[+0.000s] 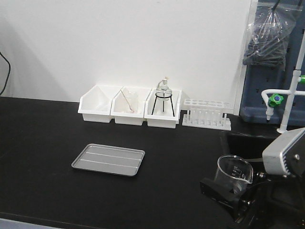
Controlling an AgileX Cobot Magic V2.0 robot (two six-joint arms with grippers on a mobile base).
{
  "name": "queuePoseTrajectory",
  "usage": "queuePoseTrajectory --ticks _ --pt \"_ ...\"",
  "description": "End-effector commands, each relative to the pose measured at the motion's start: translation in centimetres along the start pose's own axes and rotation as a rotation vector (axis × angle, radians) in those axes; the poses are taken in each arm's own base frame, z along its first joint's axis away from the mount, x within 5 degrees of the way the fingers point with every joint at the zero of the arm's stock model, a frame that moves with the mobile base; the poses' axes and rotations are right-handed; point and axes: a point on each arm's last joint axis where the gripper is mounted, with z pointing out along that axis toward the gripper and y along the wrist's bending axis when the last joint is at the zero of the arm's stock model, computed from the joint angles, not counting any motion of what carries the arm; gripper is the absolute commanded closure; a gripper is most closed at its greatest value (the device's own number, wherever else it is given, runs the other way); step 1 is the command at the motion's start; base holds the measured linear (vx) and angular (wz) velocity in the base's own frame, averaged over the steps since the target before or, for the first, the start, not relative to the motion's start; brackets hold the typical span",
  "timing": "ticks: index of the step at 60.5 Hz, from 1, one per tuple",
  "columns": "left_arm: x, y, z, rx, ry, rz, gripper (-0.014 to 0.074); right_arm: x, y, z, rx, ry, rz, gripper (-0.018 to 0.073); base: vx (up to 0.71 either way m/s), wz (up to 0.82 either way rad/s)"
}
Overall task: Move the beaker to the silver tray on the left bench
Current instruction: 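Drive the base to the other bench holding the beaker in the right gripper, then extend the right arm to carry the beaker over the silver tray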
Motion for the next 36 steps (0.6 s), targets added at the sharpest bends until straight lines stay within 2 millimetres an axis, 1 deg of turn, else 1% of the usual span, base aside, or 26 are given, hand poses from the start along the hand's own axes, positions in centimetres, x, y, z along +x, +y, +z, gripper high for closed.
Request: queuePoseTrajectory --ticks 1,36 --pt "-0.13 -0.07 0.16 0.005 -0.068 -0.003 0.0595 -1.25 -0.05 -0.56 0.023 -0.042 -0.024 0.0571 0.25 0.06" --pt "-0.13 -0.07 0.16 0.005 -0.068 -0.003 0.0595 -1.25 -0.05 -0.56 0.023 -0.042 -0.024 0.0571 0.22 0.04"
